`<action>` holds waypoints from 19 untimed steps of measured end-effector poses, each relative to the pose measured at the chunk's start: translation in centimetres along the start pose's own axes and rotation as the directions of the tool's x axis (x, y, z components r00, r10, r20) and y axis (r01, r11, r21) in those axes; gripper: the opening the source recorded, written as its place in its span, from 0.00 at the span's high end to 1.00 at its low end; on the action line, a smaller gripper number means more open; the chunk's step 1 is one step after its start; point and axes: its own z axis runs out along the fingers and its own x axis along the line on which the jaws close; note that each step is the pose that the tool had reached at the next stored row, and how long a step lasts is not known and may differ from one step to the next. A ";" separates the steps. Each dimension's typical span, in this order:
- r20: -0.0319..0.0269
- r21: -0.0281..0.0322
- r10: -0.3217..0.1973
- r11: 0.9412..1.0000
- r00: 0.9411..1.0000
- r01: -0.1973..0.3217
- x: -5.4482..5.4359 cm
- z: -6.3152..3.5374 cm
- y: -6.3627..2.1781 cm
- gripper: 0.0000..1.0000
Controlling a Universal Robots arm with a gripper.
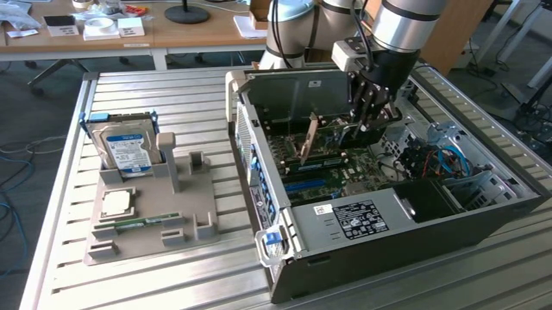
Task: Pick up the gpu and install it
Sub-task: 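Insert the gpu into the slot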
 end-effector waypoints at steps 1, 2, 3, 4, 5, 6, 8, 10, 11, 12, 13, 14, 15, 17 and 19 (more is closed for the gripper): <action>0.000 0.000 0.000 1.000 1.000 0.000 0.0 0.00 0.00 0.73; 0.000 0.000 0.000 1.000 1.000 0.000 0.0 0.00 0.00 0.73; 0.000 0.000 0.000 1.000 1.000 0.000 0.0 0.02 0.00 0.73; 0.000 0.000 0.000 1.000 1.000 0.000 0.0 0.06 0.00 0.73; 0.000 0.000 0.000 1.000 1.000 0.000 0.0 0.07 0.00 0.73; 0.000 0.000 0.000 1.000 1.000 0.000 0.0 0.08 0.00 0.73; 0.000 0.000 0.000 1.000 1.000 0.000 0.0 0.08 0.00 0.73; 0.000 0.000 0.000 1.000 1.000 0.000 0.0 0.10 0.01 0.73; 0.000 0.000 0.000 1.000 1.000 0.000 0.0 0.14 0.05 0.73; 0.000 0.001 0.000 1.000 1.000 0.000 0.0 0.17 0.09 0.73; 0.000 0.001 0.000 1.000 1.000 0.000 0.0 0.18 0.11 0.73; 0.000 0.001 0.000 1.000 1.000 0.000 0.0 0.18 0.12 0.73; 0.000 0.001 0.000 1.000 1.000 0.000 0.0 0.18 0.12 0.73; 0.000 0.001 0.000 1.000 1.000 0.000 0.0 0.19 0.12 0.73; 0.000 0.001 0.000 1.000 1.000 0.000 0.0 0.20 0.16 0.73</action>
